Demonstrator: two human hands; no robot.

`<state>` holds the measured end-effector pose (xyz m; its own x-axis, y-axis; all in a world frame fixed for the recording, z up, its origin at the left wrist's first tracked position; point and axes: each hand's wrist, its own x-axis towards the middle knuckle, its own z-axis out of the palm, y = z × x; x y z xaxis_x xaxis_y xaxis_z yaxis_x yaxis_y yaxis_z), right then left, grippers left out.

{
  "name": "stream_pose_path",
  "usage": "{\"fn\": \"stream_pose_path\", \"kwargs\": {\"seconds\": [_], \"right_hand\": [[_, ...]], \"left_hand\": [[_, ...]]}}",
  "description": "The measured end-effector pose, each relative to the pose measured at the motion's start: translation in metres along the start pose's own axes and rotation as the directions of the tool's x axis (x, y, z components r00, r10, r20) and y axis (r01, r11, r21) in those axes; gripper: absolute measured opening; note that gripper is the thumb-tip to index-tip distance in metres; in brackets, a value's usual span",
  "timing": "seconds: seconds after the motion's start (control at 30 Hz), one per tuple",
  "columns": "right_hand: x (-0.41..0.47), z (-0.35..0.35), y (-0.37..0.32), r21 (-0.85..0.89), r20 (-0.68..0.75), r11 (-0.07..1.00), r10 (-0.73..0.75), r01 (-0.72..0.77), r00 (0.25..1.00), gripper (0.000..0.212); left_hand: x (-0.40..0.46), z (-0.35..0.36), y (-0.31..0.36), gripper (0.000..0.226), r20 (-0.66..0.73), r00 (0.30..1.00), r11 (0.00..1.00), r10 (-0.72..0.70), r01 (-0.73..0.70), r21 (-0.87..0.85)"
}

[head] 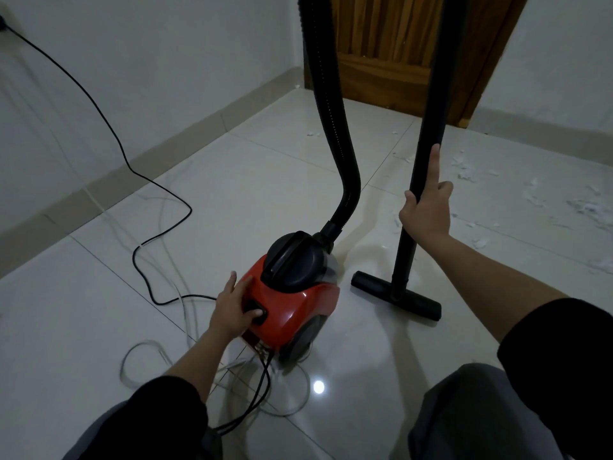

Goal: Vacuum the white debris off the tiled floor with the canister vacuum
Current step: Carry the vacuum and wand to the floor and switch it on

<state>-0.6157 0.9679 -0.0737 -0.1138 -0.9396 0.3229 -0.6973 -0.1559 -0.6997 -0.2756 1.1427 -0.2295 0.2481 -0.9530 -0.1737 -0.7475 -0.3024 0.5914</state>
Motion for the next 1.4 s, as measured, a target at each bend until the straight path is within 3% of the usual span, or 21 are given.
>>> {"fn": "stream_pose_path", "kwargs": {"seconds": [0.1,0.17,0.43,0.67,0.97,1.17,1.27,1.4], "right_hand": [[-0.001,-0.001,-0.001,0.004,-0.002,1.0,0.007,-0.007,1.0,0.091],[-0.001,-0.001,-0.001,0.011,0.0,1.0,0.007,-0.007,1.0,0.091],[0.002,0.002,-0.001,-0.007,-0.027,1.0,0.018,-0.018,0.999,0.092],[0.005,0.004,0.001,0.002,-0.033,1.0,0.021,-0.021,0.999,0.091],[0.002,-0.002,0.002,0.035,-0.018,0.999,-0.004,0.005,1.0,0.091],[0.001,0.001,0.007,0.035,-0.028,0.999,-0.027,0.028,0.999,0.093],[0.001,0.001,0.008,0.023,-0.034,0.999,-0.03,0.03,0.999,0.094],[0.0,0.0,0.007,0.011,-0.032,1.0,-0.018,0.018,0.999,0.095]], "left_hand": [[0.014,-0.008,0.0,0.109,0.179,0.982,0.987,0.054,-0.079,0.137],[0.02,-0.01,-0.003,0.106,0.215,0.974,0.98,0.064,-0.102,0.17],[0.022,-0.009,-0.005,0.103,0.166,0.985,0.987,0.041,-0.066,0.146],[0.021,-0.005,-0.013,0.103,0.154,0.987,0.961,0.049,-0.088,0.263],[0.027,-0.013,-0.012,0.106,0.246,0.969,0.958,0.026,-0.094,0.27],[0.032,-0.022,0.001,0.11,0.306,0.952,0.907,-0.002,-0.127,0.401],[0.026,-0.024,0.011,0.117,0.254,0.967,0.897,0.03,-0.138,0.42],[0.011,-0.03,0.037,0.117,0.087,0.984,0.949,0.154,-0.172,0.264]]}}
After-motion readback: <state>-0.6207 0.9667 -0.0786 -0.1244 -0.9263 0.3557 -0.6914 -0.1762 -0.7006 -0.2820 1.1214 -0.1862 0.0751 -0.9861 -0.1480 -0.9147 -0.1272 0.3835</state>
